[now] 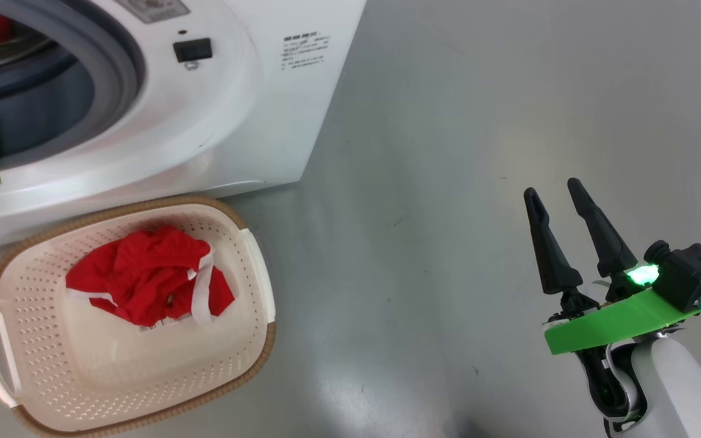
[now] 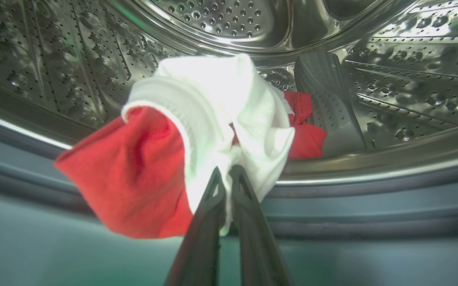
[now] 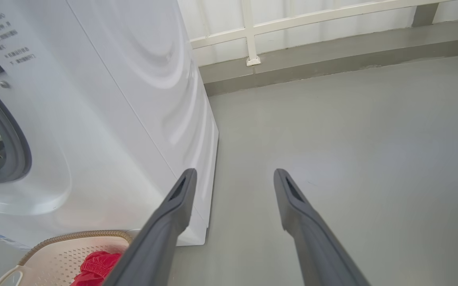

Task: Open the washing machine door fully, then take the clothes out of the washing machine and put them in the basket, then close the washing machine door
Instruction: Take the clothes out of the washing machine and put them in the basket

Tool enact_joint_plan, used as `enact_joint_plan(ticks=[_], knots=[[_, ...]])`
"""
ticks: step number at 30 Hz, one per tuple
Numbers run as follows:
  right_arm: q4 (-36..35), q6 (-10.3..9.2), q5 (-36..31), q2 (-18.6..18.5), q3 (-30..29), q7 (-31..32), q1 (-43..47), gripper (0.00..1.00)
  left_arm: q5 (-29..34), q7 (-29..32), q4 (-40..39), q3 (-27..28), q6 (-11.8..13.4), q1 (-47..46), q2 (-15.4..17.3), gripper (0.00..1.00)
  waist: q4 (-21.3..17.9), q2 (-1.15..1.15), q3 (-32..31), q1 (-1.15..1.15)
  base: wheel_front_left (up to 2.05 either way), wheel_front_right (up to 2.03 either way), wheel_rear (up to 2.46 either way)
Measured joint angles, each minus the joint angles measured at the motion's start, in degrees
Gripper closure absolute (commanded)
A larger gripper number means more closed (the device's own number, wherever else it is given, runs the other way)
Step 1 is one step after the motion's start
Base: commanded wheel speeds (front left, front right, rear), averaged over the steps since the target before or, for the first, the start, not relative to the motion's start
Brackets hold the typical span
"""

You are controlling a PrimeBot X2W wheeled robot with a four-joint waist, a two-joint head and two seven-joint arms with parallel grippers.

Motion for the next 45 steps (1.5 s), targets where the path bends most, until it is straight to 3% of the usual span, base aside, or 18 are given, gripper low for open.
enact_joint_plan(ticks=[4,9,20,33,45], knots=[[0.11,0.00,0.00,-0.03,0.03,0.00,0.00,0.00,-1.24,-1.75,0.13,0.32,-0.83,0.07,-0.13,1.00,0.37,0.00,-0.65,0.00,0.00,0.00,0.00],[0.31,0.00,-0.03,-0.48,0.23,0.00,0.31,0.00,-3.32,-3.69,-2.33,1.47,-4.70,2.62,-1.13,1.00,1.01,0.00,-2.61,0.00,0.00,0.00,0.00],[0.79,0.00,-0.04,-2.33,0.37,0.00,3.85,0.00,-5.65,-3.70,-24.95,3.67,-7.17,18.64,-6.80,1.00,3.57,0.00,-8.55,0.00,0.00,0.00,0.00],[0.92,0.00,-0.13,-3.05,-0.13,0.00,6.89,0.00,-5.46,-3.70,-42.17,6.16,-10.59,29.81,-10.74,1.00,6.81,0.00,-13.86,0.00,0.00,0.00,0.00],[0.80,0.00,-0.21,-3.37,-0.80,0.00,8.78,0.00,-5.03,-3.88,-57.06,8.92,-12.23,36.51,-13.24,1.00,8.41,0.00,-16.32,0.00,0.00,0.00,0.00]])
